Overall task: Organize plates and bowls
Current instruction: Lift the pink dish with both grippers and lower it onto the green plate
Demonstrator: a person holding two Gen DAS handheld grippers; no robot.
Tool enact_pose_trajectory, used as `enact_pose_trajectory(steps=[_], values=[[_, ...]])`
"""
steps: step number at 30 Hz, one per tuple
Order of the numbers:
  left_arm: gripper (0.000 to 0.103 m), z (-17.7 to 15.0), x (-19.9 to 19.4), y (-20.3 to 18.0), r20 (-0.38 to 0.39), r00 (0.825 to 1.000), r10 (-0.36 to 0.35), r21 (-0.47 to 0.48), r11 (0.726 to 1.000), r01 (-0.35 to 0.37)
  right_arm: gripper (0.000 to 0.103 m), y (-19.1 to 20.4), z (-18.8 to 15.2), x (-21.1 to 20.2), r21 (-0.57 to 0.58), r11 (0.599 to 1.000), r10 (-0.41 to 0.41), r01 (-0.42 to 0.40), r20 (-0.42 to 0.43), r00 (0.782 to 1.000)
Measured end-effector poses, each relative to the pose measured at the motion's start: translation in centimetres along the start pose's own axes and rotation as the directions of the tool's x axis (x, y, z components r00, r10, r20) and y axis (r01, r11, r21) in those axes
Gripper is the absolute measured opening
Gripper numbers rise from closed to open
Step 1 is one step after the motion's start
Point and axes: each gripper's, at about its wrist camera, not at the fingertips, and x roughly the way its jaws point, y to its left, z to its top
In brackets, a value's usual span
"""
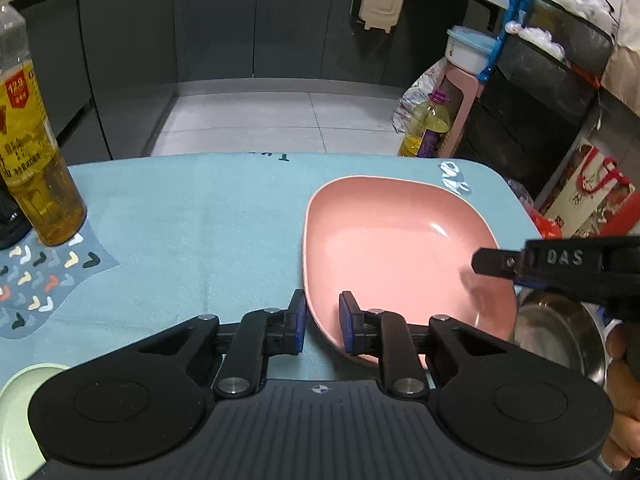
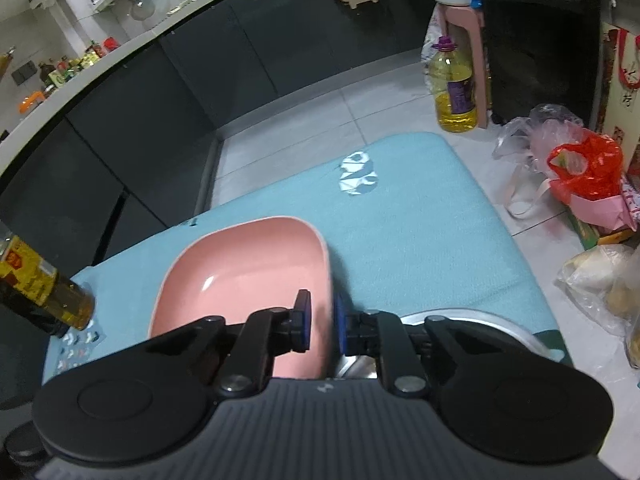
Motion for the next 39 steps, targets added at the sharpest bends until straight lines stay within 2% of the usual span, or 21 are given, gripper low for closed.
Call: enact_pose_trajectory(steps=[3, 9, 15, 24, 28, 31, 39], values=[[0.016, -0.1, -1.0, -0.2, 0.017, 1.000, 0.010, 0.011, 1.000, -0.010, 0.005, 0.7, -0.1, -0.7, -0.040, 0.999, -0.014, 0.015, 0.028, 1.000], [0.016, -0.1, -3.0, 0.7, 0.050, 0.998, 0.027, -0.011, 1.000, -0.027, 0.005, 1.1, -0.1, -1.6, -0.038, 0.998, 0.040, -0.040, 0.017, 0.999], [0.017, -1.2, -6.6, 2.1, 0.102, 0.994, 0.048, -0.009, 0.999, -0.047, 0.005, 2.8, -0.7, -3.1, -0.077, 0.993, 0.094, -0.091, 0.033, 0.995], [0.017, -4.9, -13.6, 7.9, 0.147, 0.986, 0.085, -0.094, 0.993, -0.071, 0.005, 8.3, -3.6, -5.3, -0.211, 0.955, 0.211, -0.207, -0.001, 0.977], [0.017, -7.1, -16.1, 10.1, 0.165, 0.979, 0.124, -0.116, 0.988, -0.105, 0.005, 10.9, -4.9, -6.0, -0.261, 0.933, 0.251, -0.250, -0.029, 0.968], [0.017, -8.5, -17.1, 11.4, 0.173, 0.975, 0.138, -0.141, 0.983, -0.114, 0.005, 12.7, -5.8, -6.6, -0.298, 0.917, 0.263, -0.264, -0.043, 0.964], [0.018, -10.9, -17.8, 15.0, 0.144, 0.982, 0.121, -0.214, 0.973, -0.089, 0.006, 16.4, -8.2, -6.1, -0.370, 0.895, 0.234, -0.251, -0.090, 0.968]])
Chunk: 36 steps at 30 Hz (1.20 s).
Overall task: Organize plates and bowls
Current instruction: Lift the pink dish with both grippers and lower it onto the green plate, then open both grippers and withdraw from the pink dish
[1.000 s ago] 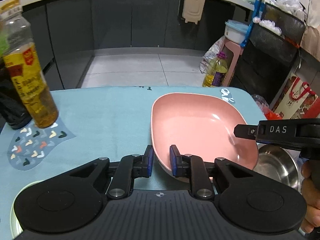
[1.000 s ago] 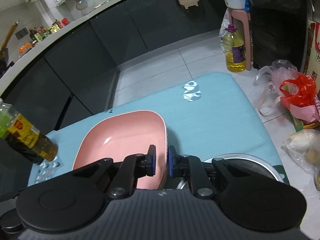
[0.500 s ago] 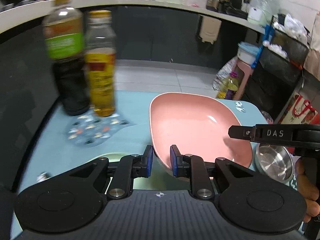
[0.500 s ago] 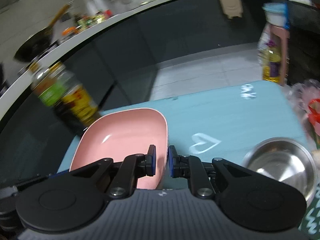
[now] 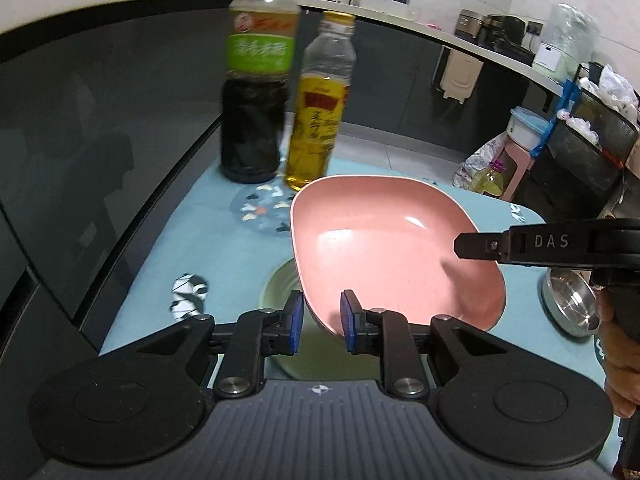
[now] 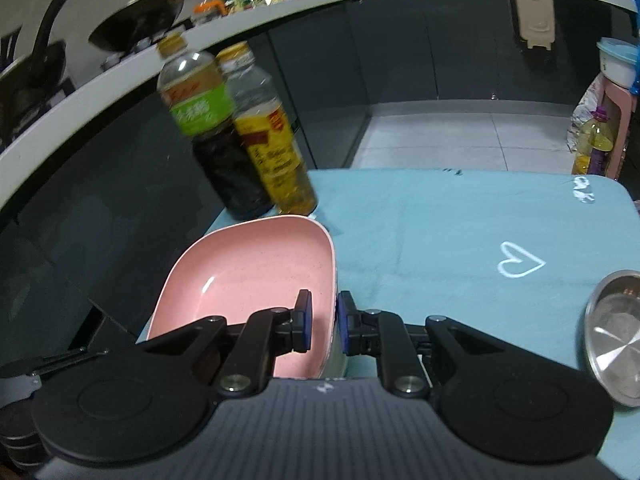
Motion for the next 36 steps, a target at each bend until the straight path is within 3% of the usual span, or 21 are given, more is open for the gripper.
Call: enact_pose_trajectory(steps=[10, 36], values=[[0.020, -1.9, 1.6, 1.6, -0.046, 0.999, -0.009, -0.008, 1.000, 0.009, 0.007, 1.2, -1.5, 2.4, -0.021, 0.999, -0.035, 0.033, -0.087, 0.996], [0.021, -2.2, 4.0, 1.4, -0.088, 0.996, 0.033, 0.028, 0.999, -0.031, 0.008, 0.3, -2.2, 4.9, 0.021, 1.000, -0.015, 0.018, -0.140, 0.990]])
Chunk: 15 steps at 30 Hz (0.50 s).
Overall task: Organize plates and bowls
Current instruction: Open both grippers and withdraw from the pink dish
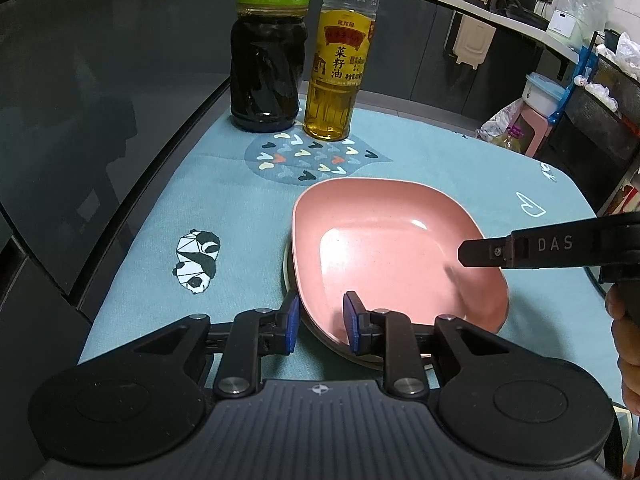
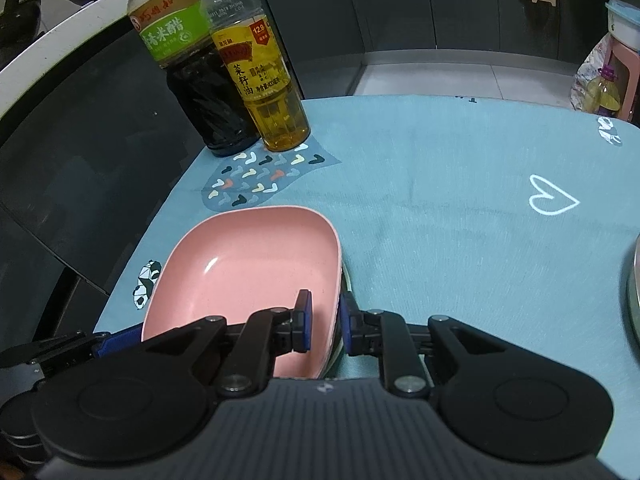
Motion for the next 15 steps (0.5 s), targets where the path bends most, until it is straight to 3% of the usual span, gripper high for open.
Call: enact_pose_trajectory(steps=[15], values=[[0.022, 0.6, -2.1, 0.4, 0.061, 0.998, 0.028, -0.021, 0.999, -0.026, 0.008, -0.9, -0.1, -2.0, 0.022, 1.000, 0.019, -0.020, 0.055, 0.998]])
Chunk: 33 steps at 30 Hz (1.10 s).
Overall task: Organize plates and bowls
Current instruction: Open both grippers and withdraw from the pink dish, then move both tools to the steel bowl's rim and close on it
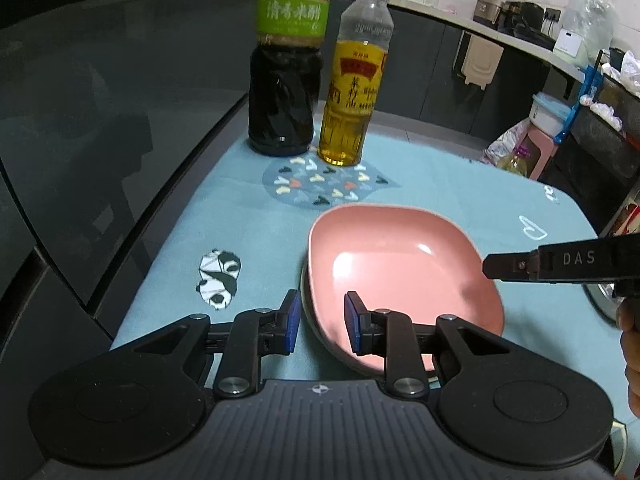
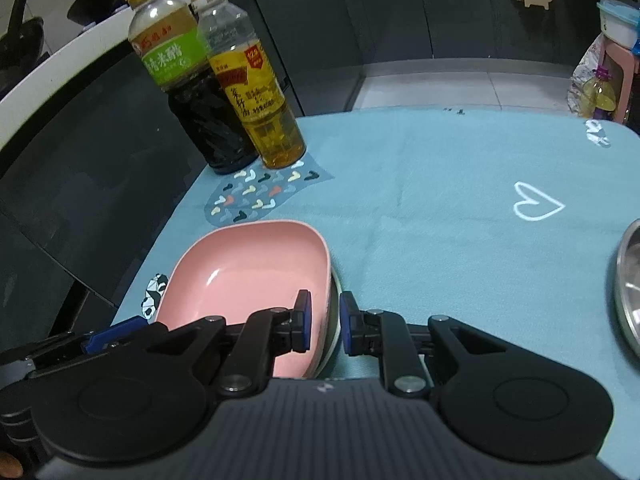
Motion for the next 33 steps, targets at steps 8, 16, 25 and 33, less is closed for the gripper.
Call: enact_pose_trajectory(steps=[8, 16, 25, 33], values=[[0.025, 0.9, -1.4, -3.2, 0.026, 0.999, -0.037, 0.061, 0.997, 0.035, 0.009, -1.7, -0.2, -2.7, 0.018, 0.999, -0.037, 0.036, 0.046, 0.998], [0.028, 2.3, -1.7, -9.8, -0.004, 0.988, -0.154, 0.160, 0.975, 0.152, 0.012, -6.1, -0.8, -6.3, 0.100, 0.989, -0.117, 0.107, 0.103, 0.988], [0.031, 2.8, -0.6, -17.3, -0.019, 0.973, -0.229, 0.267, 0.937, 0.226, 0.014, -12.0, -1.4, -10.3, 0.225, 0.956, -0.227, 0.188, 0.165, 0.960], [0.031, 2.6, 2.3, -22.5, -0.091, 0.959, -0.267, 0.308, 0.909, 0.282, 0.017, -16.2, -2.6, -11.5, 0.326, 0.907, -0.332, 0.265, 0.168, 0.928]])
